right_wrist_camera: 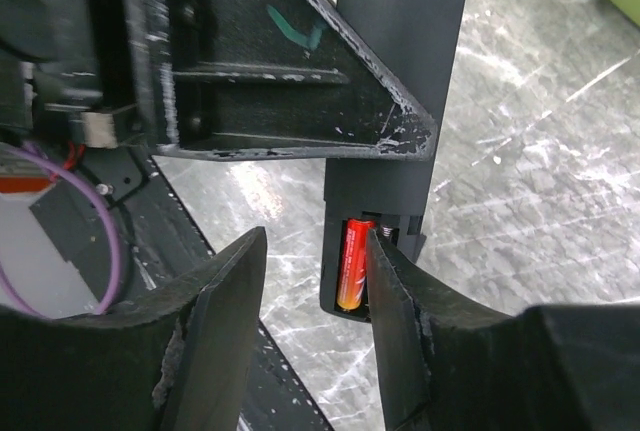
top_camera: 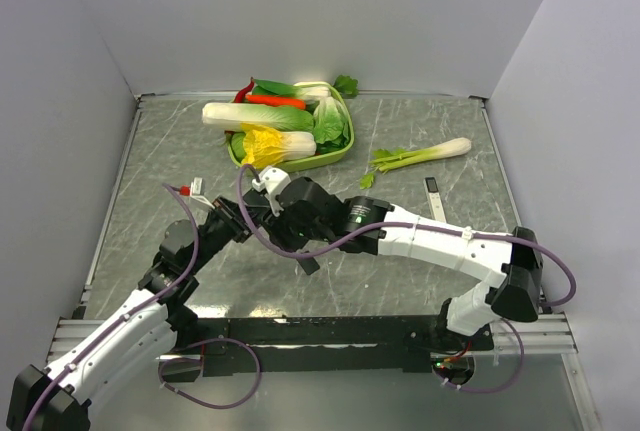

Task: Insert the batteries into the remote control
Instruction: Load the battery into the remote control.

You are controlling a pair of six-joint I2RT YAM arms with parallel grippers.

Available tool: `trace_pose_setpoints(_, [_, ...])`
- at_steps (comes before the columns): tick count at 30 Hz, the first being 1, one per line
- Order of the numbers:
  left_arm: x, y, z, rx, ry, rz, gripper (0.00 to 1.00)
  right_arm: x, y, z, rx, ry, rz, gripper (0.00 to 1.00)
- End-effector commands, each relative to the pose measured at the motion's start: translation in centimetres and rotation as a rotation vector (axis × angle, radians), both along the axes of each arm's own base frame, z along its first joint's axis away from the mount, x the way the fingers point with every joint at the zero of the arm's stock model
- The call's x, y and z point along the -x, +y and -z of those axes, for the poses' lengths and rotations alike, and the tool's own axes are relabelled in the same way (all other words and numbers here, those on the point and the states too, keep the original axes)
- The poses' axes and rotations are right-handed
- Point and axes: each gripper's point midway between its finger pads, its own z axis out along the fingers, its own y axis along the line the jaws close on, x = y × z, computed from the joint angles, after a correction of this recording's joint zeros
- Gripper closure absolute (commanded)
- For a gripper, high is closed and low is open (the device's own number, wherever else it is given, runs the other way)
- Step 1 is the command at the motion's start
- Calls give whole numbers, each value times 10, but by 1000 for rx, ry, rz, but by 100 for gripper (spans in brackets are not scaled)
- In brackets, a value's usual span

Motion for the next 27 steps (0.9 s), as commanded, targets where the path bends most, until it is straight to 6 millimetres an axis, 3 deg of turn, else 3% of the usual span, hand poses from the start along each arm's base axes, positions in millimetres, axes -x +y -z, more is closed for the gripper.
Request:
trace_pose_setpoints(1, [0, -1, -35, 56, -66, 1, 99, -5, 7, -4, 17, -27, 14, 50])
trace_pose_setpoints(9, [-1, -1, -35, 54, -66, 0, 99, -4, 10, 5, 49, -40, 5, 59])
trace_pose_setpoints(13, [-1, -1, -35, 56, -66, 0, 99, 0, 14, 3, 48, -47, -15, 70])
trace_pose_setpoints(14, [-1, -2, -35, 57, -65, 1, 99, 1, 15, 3, 51, -51, -21, 77])
trace_pose_setpoints(17, [0, -2, -38, 64, -71, 5, 99, 0, 16, 7, 64, -51, -18, 80])
trace_pose_setpoints(21, [-1, -1, -37, 51, -69, -4, 99, 0, 14, 7, 60, -52, -6, 71])
trace_pose_setpoints(22, [-1, -1, -35, 46, -67, -5, 99, 0, 13, 6, 57, -54, -3, 64])
trace_pose_setpoints(27, [-4, 2, -17, 10, -41, -26, 99, 2, 4, -19, 3, -73, 6, 44])
